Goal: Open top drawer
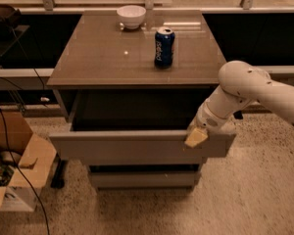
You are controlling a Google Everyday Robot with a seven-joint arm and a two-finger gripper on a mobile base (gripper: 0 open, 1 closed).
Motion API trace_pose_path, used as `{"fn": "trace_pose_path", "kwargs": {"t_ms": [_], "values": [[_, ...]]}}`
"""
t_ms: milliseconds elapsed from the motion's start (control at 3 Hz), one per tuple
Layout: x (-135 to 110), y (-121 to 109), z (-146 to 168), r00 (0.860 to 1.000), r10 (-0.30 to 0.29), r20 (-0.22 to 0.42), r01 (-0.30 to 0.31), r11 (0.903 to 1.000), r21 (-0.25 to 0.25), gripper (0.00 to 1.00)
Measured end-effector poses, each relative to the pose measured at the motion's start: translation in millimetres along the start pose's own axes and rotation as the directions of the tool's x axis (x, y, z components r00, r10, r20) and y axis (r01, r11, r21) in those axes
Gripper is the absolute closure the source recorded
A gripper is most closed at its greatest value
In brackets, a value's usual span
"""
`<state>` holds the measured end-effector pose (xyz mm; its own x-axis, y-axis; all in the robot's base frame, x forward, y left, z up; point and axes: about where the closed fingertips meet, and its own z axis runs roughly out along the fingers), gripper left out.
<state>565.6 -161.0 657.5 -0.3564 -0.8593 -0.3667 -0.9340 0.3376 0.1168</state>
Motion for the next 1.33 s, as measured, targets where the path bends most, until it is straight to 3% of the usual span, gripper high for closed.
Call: {"fn": "trace_pose_path", "kwargs": {"t_ms": [333, 667, 1000, 1333], "values": [[-0.8, 3.2, -3.4, 1.000, 0.012, 0.014, -0.012, 0.9999, 0.004, 0.31], [2.1, 46.0, -4.8, 0.983, 0.122, 0.140, -0.123, 0.9923, 0.005, 0.07], [1.8, 49.5, -3.6, 0.980, 0.132, 0.147, -0.134, 0.9910, 0.001, 0.00], [10.4, 67.2, 9.6, 0.974, 0.170, 0.153, -0.168, 0.9854, -0.029, 0.00]]}}
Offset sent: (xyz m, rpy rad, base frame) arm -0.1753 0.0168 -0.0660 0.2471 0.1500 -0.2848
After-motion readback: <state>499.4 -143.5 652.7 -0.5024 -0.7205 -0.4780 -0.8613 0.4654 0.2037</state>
